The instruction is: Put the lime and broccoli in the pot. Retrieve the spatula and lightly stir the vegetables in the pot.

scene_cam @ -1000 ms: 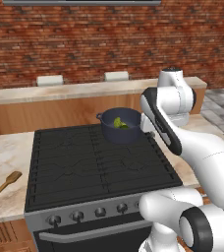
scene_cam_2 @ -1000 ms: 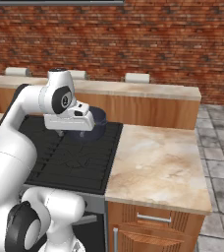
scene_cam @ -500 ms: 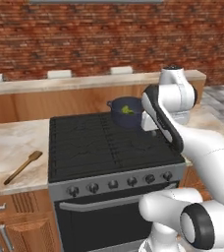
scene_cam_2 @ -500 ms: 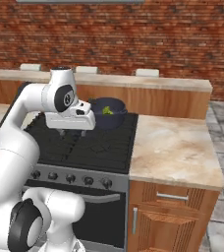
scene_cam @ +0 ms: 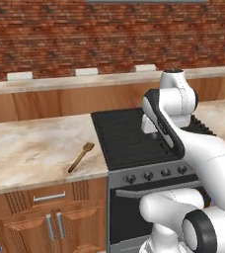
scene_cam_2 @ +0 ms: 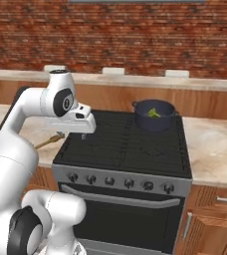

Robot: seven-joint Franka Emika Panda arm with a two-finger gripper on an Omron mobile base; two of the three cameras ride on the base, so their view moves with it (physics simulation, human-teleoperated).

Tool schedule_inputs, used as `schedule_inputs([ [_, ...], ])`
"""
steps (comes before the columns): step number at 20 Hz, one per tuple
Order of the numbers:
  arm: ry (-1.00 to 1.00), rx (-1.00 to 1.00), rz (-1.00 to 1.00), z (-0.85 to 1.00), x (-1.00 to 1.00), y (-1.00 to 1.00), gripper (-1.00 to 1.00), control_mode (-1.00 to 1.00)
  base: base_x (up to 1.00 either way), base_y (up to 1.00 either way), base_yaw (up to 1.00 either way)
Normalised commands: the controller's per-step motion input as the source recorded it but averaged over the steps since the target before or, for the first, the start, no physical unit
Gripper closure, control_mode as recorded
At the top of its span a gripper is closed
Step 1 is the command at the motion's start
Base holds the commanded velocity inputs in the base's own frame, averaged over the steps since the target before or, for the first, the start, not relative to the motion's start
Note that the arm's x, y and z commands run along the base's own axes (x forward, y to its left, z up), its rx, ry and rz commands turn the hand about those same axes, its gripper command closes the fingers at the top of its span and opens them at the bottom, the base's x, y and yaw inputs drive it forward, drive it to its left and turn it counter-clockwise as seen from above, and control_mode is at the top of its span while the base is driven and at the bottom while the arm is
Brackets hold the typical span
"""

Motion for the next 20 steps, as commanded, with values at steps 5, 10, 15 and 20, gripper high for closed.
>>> schedule_inputs([
  [5,0.00,0.00,0.00,0.00,0.00,0.00,-1.00,1.00,0.28,1.00,0.01],
  [10,0.00,0.00,0.00,0.00,0.00,0.00,-1.00,1.00,0.72,1.00,0.04],
  [15,0.00,0.00,0.00,0.00,0.00,0.00,-1.00,1.00,0.41,0.44,0.00],
  [20,0.00,0.00,0.00,0.00,0.00,0.00,-1.00,1.00,0.00,0.00,0.00],
])
